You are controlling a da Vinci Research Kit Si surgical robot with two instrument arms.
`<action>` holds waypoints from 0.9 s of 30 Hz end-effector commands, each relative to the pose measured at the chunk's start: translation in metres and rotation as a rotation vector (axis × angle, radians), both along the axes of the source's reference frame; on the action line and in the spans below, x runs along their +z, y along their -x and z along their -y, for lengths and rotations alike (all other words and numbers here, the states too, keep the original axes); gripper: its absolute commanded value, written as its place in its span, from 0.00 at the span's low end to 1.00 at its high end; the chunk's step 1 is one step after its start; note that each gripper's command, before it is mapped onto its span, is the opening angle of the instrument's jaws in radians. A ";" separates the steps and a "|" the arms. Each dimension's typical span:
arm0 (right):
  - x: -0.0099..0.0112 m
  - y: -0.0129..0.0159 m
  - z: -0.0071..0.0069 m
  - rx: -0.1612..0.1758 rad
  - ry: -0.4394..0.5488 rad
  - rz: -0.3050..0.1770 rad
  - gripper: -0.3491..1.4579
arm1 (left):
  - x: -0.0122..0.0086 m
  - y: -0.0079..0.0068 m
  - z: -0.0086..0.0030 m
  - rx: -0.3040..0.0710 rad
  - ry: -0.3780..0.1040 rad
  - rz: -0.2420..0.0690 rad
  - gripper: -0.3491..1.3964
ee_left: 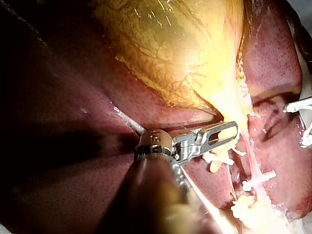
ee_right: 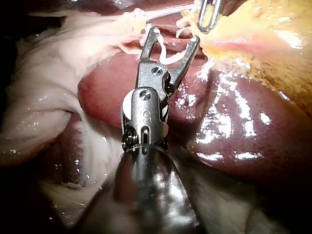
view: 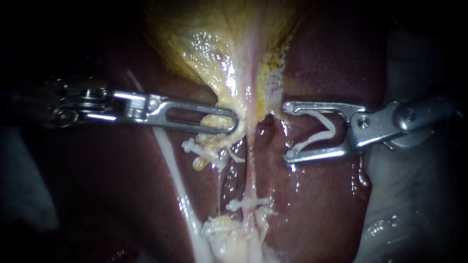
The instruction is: Clipping second clip right tube
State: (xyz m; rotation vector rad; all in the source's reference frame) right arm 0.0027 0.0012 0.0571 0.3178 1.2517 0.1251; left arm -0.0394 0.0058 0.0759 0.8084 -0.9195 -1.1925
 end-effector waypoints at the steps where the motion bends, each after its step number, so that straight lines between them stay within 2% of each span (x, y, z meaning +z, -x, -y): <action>1: 0.0000 0.0000 0.0000 -0.002 -0.001 -0.002 0.47 | -0.0002 -0.0003 -0.0001 0.002 -0.001 0.002 0.00; 6: 0.0000 0.0000 0.0000 -0.002 -0.001 -0.002 0.47 | -0.0016 -0.0016 -0.0004 0.007 -0.008 0.007 0.00; 10: 0.0000 0.0000 0.0000 -0.002 -0.001 -0.002 0.47 | -0.0039 -0.0031 -0.0009 -0.005 -0.012 0.002 0.00; 14: 0.0000 -0.0001 0.0000 -0.006 -0.003 -0.005 0.47 | -0.0059 -0.0040 -0.0012 -0.017 -0.016 0.004 0.00; 19: 0.0004 -0.0006 0.0005 -0.024 0.003 -0.002 0.47 | -0.0068 -0.0040 -0.0011 -0.024 -0.017 0.007 0.00; 24: 0.0016 -0.0017 0.0016 -0.034 -0.075 0.063 0.47 | -0.0067 -0.0039 -0.0011 -0.024 -0.017 0.007 0.00; 27: 0.0030 -0.0025 0.0028 -0.032 -0.136 0.076 0.47 | -0.0067 -0.0039 -0.0011 -0.024 -0.017 0.007 0.00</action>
